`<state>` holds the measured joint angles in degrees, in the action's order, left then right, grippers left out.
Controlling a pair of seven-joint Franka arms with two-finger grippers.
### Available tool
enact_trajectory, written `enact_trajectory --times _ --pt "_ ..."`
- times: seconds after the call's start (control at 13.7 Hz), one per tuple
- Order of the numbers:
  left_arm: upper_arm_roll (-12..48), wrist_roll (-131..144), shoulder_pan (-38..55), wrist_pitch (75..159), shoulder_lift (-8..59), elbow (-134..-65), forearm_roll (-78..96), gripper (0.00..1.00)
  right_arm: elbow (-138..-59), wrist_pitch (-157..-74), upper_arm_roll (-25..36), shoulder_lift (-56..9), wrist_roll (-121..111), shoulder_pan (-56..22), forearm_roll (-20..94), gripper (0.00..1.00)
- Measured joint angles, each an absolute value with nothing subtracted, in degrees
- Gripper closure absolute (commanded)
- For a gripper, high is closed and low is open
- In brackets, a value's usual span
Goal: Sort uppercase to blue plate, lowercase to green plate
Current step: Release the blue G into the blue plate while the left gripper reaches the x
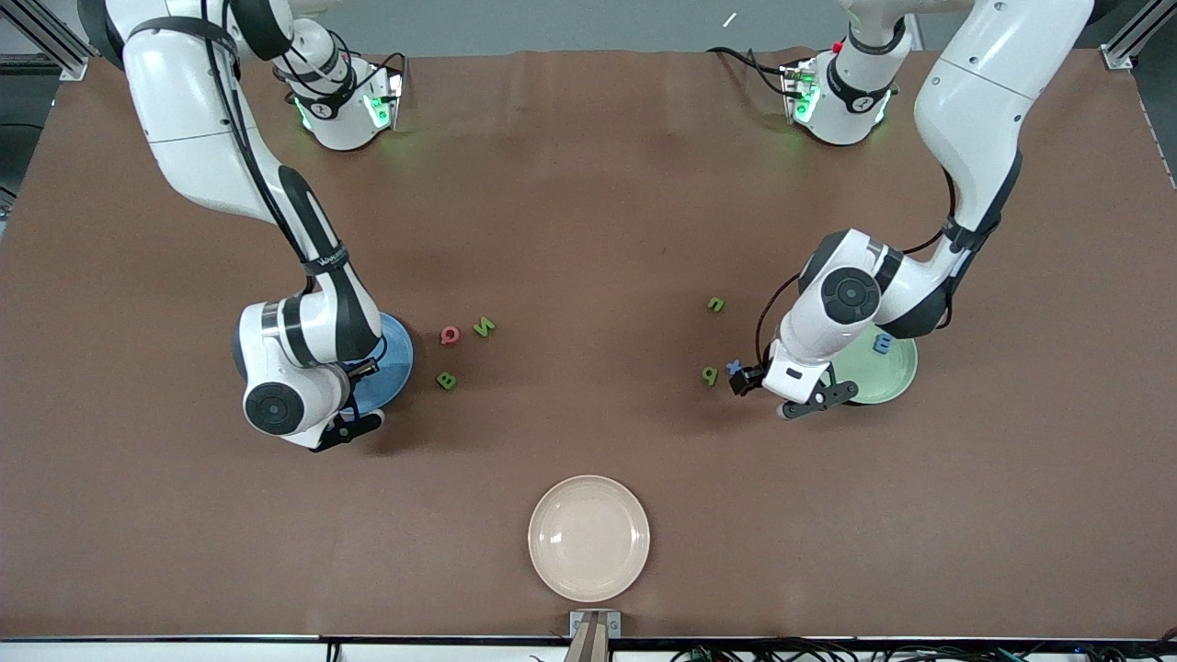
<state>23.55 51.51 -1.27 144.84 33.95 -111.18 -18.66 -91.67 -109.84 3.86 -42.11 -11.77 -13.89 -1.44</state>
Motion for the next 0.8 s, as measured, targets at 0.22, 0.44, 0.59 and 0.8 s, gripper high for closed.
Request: enact_trajectory --times 0.22,0.44,0.59,0.8 --pt "23.55 51.64 0.52 144.72 35.26 -111.47 -18.86 0.17 -88.0 -102.54 3.87 -41.28 -11.5 -14.02 -1.4 0.0" --pt "23.49 51.79 0.84 144.7 35.96 -112.14 -21.2 0.19 -80.9 -92.53 3.7 -40.01 -9.99 -14.03 -0.91 0.0" --pt "23.46 51.79 0.84 144.7 36.12 -112.25 -21.32 0.23 -78.95 -91.07 3.48 -39.37 -3.36 -14.16 3.11 0.0" --pt "23.48 51.79 1.1 144.7 36.16 -112.35 -21.35 0.34 -77.46 -94.07 3.22 -39.24 11.01 -15.91 6.6 0.0"
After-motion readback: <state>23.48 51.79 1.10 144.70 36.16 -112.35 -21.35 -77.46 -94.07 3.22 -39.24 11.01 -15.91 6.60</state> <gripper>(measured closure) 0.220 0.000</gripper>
